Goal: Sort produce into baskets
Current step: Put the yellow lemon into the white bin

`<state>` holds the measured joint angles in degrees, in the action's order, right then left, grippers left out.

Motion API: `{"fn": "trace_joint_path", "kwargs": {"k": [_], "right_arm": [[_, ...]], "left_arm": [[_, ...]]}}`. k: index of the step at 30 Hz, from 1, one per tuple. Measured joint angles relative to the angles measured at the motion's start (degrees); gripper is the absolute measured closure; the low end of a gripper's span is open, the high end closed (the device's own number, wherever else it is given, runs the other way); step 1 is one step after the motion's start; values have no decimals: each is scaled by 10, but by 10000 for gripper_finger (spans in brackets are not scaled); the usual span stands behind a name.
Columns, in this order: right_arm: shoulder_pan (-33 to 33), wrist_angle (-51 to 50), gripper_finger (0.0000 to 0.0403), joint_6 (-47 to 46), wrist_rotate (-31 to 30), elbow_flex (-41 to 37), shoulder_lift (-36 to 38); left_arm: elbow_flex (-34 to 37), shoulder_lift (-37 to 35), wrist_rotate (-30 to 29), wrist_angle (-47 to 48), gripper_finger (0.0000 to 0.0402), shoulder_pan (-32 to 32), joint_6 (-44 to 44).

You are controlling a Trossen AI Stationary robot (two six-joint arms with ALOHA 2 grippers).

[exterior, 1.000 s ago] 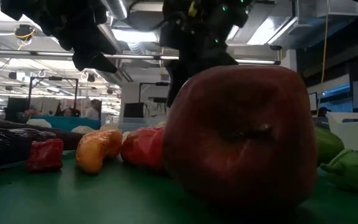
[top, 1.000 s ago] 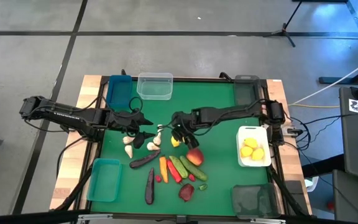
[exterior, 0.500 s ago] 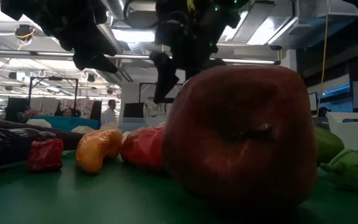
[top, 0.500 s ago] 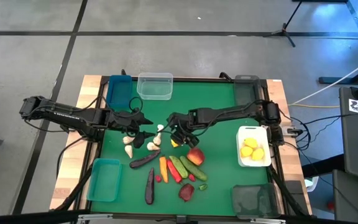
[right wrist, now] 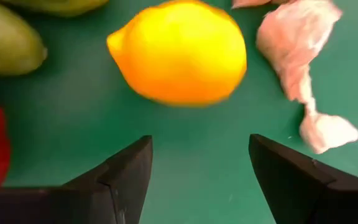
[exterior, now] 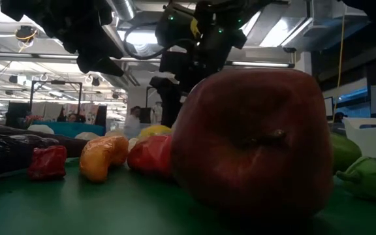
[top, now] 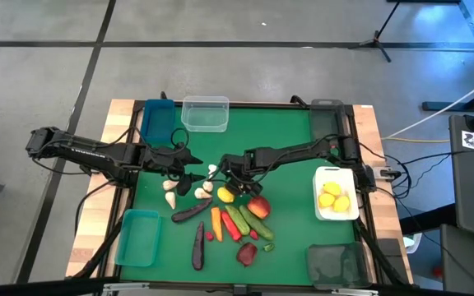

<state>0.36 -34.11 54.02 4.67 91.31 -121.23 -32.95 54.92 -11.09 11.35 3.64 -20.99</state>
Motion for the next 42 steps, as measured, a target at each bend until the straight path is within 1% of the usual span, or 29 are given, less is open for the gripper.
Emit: {"fn": "trace_joint_path", "kwargs": {"k": [4, 6, 8, 10, 12, 15, 21, 22, 25, 27, 29, 33, 37, 42], "right_arm": [[3, -11, 139, -9, -2, 13, 0], [5, -36, 139, -22, -20, 20, 0], [8, -81, 139, -47, -38, 37, 0], [8, -139, 139, -74, -39, 66, 1], [7, -207, 139, -101, -39, 100, 3], [7, -308, 139, -146, -41, 160, 3], [-8, -463, 139, -216, -41, 284, 4], [-12, -487, 139, -225, -42, 306, 4], [-22, -557, 139, -260, -42, 370, 4], [-30, -558, 139, -287, -45, 397, 11], [-38, -558, 139, -301, -47, 408, 31], [-48, -560, 139, -335, -74, 417, 74], [-50, -559, 139, -375, -93, 417, 105], [-48, -559, 139, -414, -96, 417, 126]], "left_arm": [[0, 0, -6, -5, 112, 0, -9], [0, 0, -8, -4, 112, 0, -22], [0, 0, -8, -4, 112, 2, -22], [2, 6, -7, -6, 112, 9, 3], [9, 17, 12, 0, 112, 18, 34], [14, 51, 31, -23, 112, 30, 46], [14, 153, 31, -144, 112, 34, 35], [8, 169, 31, -154, 112, 34, 33], [-22, 220, 27, -146, 112, 34, 16], [-45, 250, 17, -134, 112, 37, 5], [-71, 282, 5, -114, 112, 40, -7], [-117, 327, -1, -49, 112, 51, 5], [-128, 347, -1, -27, 112, 64, 27], [-128, 348, -1, -21, 112, 81, 51]]}}
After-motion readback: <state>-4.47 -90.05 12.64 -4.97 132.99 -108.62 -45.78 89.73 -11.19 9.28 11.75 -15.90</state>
